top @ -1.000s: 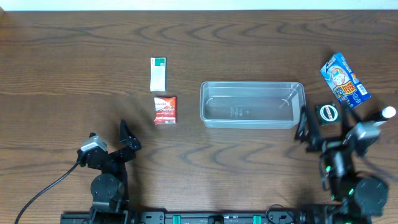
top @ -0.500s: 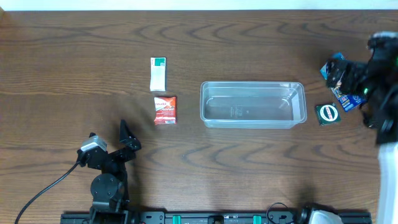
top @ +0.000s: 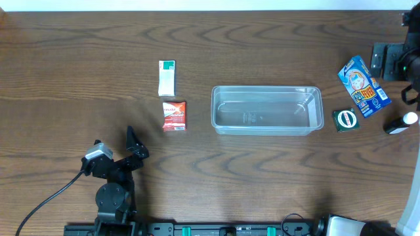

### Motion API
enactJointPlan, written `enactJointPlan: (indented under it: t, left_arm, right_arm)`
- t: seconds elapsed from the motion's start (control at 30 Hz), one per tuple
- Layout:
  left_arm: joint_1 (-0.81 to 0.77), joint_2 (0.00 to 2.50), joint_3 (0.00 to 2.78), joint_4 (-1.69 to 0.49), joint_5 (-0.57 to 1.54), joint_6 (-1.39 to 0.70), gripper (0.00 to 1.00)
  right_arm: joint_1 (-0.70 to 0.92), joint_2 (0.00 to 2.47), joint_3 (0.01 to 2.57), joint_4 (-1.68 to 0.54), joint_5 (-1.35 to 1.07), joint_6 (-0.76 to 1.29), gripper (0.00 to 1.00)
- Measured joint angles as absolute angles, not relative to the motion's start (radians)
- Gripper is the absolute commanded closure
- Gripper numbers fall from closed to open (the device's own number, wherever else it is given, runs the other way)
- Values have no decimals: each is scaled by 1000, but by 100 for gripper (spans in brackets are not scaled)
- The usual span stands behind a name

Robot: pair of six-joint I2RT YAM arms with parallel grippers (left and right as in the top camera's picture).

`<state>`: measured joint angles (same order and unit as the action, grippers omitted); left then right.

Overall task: Pack container
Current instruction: 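Reach the right gripper to the blue Kool Fever box and grasp it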

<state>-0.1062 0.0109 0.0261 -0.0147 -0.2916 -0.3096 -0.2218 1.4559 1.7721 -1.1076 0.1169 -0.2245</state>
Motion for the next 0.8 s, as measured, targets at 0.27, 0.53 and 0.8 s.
enactJointPlan:
  t: [0.27, 0.53, 0.8]
  left_arm:
    - [-106, 11, 26, -15, -292, -310, 2]
    - [-106, 11, 26, -15, -292, -310, 2]
    - [-106, 11, 26, -15, -292, -310, 2]
  right_arm:
    - [-241, 1518, 1773, -1108, -24, -469, 1]
    - [-326, 1740, 1774, -1070, -27, -521, 6]
    - [-348, 1878, 1774, -1045, -14, -534, 12]
